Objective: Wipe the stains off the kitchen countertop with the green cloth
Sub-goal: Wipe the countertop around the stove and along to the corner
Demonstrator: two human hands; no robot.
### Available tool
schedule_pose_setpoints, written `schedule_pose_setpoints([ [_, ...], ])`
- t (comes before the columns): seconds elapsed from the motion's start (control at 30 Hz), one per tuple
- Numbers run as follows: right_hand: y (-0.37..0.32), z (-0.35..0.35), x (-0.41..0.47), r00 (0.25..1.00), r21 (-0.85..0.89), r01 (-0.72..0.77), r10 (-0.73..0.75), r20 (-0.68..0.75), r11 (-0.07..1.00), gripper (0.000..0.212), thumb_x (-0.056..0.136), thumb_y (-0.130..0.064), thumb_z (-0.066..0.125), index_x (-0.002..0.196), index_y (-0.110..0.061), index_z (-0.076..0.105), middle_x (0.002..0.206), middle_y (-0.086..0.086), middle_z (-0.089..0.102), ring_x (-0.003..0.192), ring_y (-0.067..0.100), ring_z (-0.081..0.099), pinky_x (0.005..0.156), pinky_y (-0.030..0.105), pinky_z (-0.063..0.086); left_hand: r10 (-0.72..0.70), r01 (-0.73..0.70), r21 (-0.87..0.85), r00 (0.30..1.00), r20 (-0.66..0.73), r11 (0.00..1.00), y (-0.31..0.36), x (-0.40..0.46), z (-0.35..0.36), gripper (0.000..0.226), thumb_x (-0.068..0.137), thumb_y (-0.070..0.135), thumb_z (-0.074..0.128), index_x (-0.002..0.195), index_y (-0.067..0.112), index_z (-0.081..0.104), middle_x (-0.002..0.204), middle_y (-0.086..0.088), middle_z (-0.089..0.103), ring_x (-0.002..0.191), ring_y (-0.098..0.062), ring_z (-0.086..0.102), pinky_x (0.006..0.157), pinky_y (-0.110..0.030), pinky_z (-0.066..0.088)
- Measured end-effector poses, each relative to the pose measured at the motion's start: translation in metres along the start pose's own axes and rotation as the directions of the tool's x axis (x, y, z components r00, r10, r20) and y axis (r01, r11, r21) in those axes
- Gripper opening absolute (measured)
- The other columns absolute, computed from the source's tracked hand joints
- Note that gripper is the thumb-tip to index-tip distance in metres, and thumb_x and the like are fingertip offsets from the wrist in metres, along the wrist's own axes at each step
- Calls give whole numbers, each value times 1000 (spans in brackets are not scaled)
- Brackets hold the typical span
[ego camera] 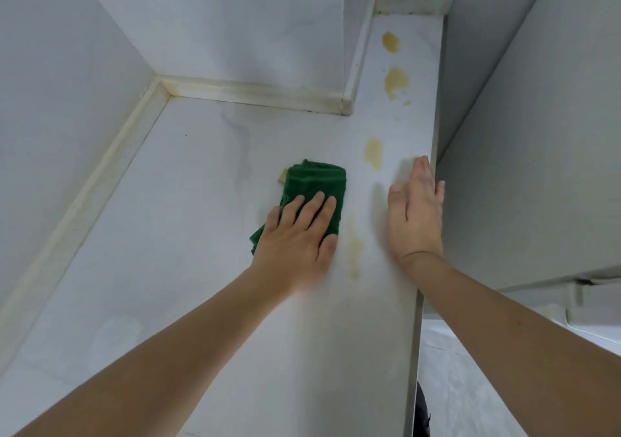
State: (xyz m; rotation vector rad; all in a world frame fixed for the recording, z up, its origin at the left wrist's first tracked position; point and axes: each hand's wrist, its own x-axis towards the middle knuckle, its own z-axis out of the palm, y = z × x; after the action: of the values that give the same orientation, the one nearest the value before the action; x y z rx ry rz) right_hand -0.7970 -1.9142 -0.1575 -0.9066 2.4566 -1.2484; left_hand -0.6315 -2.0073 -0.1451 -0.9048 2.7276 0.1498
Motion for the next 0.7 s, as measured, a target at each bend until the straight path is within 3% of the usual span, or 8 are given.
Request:
schedule_pose_setpoints([
  [0.07,0,0,-1,1000,-13,5,-5,-1,1000,62,98,-32,26,153,-7,14,162,6,12,135,-3,-5,122,39,0,31,-27,78,998,-50,997,-5,4,-2,74,89,52,-6,158,27,5,165,2,14,148,-25,13,118,-45,5],
  [0.13,1,1,0,1000,-25,14,-14,0,1000,64,96,-34,24,153,-6,15,162,7,12,135,-3,-4,122,37,-2,47,-38,77,992,-113,996,-5,19,0,70,94,52,6,158,25,16,161,-2,25,148,-27,16,119,-52,-5],
  [0.23,2,2,1,1000,-15,-12,12,9,1000,64,96,-34,25,153,-8,14,162,5,12,131,-4,-5,122,39,0,-15,7,-52,989,-147,999,-7,51,2,61,100,49,13,157,29,15,163,0,17,152,-24,4,120,-52,-10],
  [0.4,4,3,1,1000,34,-17,17,4,999,64,96,-35,25,154,-10,12,162,0,11,129,-7,-6,122,41,2,-194,152,-203,959,-206,967,-10,111,-14,58,102,49,17,158,31,14,166,3,10,152,-22,2,122,-47,4],
  [0.6,11,7,4,1000,77,-15,16,-24,997,63,97,-35,25,154,-12,11,162,-1,11,128,-6,-3,122,41,2,-242,193,-228,947,-211,954,-6,123,-15,59,101,46,17,158,29,13,166,4,9,153,-21,4,123,-45,5],
  [0.7,13,6,2,999,101,-2,6,-39,995,61,99,-34,25,154,-12,11,162,0,11,137,0,-2,122,40,1,-268,213,-252,941,-207,944,4,99,-7,60,102,45,18,159,28,10,166,4,7,153,-21,2,123,-45,3],
])
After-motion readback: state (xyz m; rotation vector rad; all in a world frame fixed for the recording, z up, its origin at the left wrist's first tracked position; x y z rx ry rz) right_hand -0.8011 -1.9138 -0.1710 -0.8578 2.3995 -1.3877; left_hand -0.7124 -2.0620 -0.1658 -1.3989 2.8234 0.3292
